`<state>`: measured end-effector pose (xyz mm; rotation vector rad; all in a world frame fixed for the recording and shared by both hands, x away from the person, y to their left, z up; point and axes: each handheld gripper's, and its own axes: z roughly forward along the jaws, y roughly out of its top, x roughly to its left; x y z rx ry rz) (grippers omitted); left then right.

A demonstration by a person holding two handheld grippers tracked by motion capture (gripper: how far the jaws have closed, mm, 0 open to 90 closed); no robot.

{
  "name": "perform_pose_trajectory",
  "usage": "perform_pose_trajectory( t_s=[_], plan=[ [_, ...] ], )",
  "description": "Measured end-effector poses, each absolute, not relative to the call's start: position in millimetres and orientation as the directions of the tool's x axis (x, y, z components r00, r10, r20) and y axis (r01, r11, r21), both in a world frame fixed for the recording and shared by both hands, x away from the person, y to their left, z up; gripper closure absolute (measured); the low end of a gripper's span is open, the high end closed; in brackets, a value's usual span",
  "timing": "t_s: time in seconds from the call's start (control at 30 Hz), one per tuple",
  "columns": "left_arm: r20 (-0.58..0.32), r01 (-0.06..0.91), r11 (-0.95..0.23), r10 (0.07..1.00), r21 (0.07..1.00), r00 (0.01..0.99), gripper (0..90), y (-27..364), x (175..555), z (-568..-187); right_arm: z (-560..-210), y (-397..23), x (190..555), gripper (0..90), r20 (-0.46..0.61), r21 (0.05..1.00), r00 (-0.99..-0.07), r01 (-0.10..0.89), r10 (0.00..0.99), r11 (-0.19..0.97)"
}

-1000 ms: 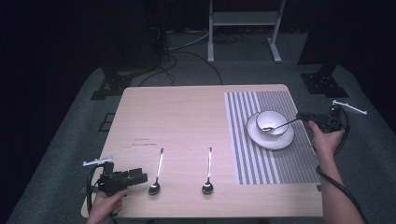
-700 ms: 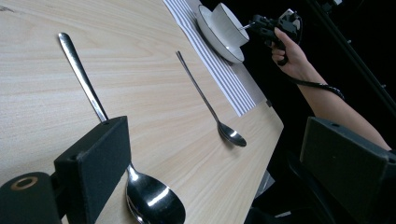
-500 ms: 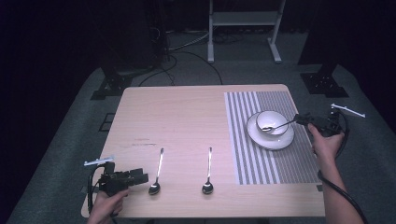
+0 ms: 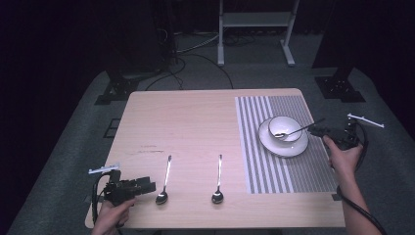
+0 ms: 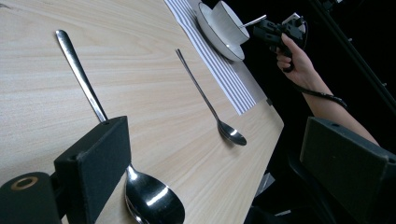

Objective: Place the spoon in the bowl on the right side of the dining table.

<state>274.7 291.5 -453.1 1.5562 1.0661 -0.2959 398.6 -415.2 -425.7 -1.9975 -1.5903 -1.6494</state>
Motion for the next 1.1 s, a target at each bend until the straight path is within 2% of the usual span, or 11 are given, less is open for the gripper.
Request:
perform_pose_trajectory(
  t_s=[1.1],
  plan=[
    [-0.7,0.754,0.086,0.453,0.651,0.552,7.2,290,275,-454,-443,-385,355,51.9,0.76,0.52,-0.225,0.773,0.61,-0.363]
  ],
)
